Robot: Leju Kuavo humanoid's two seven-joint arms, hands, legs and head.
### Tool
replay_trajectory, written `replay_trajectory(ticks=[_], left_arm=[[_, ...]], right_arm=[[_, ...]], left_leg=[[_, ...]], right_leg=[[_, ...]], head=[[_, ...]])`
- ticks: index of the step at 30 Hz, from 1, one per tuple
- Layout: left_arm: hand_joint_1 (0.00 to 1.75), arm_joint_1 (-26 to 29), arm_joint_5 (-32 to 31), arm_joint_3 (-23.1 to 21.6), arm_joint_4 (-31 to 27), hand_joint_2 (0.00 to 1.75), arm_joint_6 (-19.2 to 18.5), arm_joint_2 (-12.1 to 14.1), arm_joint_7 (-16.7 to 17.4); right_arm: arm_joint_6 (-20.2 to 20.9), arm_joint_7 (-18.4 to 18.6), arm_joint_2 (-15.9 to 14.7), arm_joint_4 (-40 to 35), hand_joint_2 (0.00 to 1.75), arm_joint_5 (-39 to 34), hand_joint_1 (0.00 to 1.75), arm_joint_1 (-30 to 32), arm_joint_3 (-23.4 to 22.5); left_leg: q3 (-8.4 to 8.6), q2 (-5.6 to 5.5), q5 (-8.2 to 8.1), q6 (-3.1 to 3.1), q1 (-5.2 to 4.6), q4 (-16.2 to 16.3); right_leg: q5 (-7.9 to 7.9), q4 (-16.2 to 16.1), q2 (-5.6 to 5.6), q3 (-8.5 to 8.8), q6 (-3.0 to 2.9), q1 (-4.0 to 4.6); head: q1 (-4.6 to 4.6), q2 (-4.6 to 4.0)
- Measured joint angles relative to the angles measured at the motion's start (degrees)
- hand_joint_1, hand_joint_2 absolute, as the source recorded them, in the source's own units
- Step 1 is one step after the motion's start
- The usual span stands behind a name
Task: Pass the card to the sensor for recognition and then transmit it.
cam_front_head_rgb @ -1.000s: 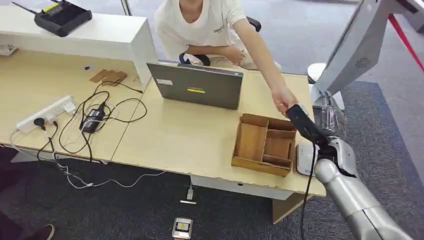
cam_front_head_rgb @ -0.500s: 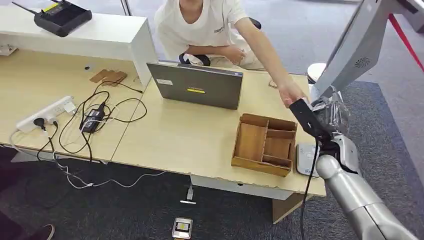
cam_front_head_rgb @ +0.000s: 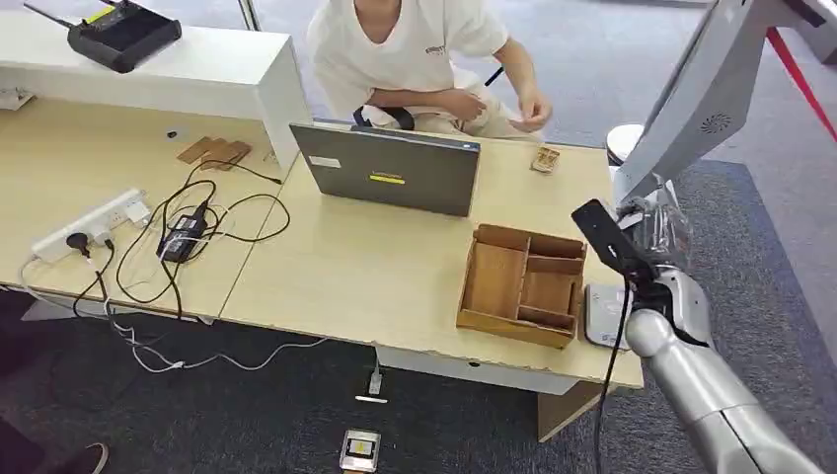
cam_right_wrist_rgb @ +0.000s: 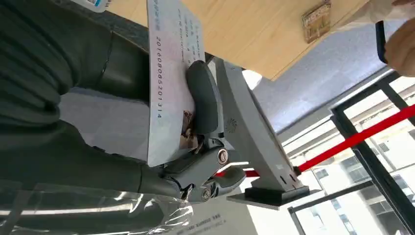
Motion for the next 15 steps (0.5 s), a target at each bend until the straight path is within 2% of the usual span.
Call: replay_trajectory(ticks=[6,10,15], left_arm=[[0.00,0.76,1.31,0.55,0.00,0.00,1.40,0.00,-0.02],[0.00,1.87,3.65,1.20,0.02,0.00,3.67,0.00,-0.50],[0.00,2.96,5.05,1.51,0.11,0.00,4.41,0.00,-0.68]], right_arm=[[0.57,1.11,-2.40,-1.88,1.75,-0.53,1.75,1.45,-0.92],[-0.04,0.46,-3.78,-2.08,1.75,-2.45,1.75,2.89,-1.46],[-0.83,-0.31,-4.54,-1.75,1.75,-3.69,1.75,4.32,-1.84]], left_leg=[[-0.01,0.02,-0.01,0.00,0.00,0.00],[-0.02,0.01,-0.01,0.00,0.00,0.00],[-0.02,0.03,-0.01,0.00,-0.01,0.00]], right_leg=[[0.00,-0.02,0.01,0.00,0.00,-0.01],[0.00,-0.03,0.01,-0.01,0.00,-0.01],[0.00,-0.03,0.02,-0.02,0.00,0.00]], head=[[0.02,0.00],[0.00,0.00],[0.00,0.00]])
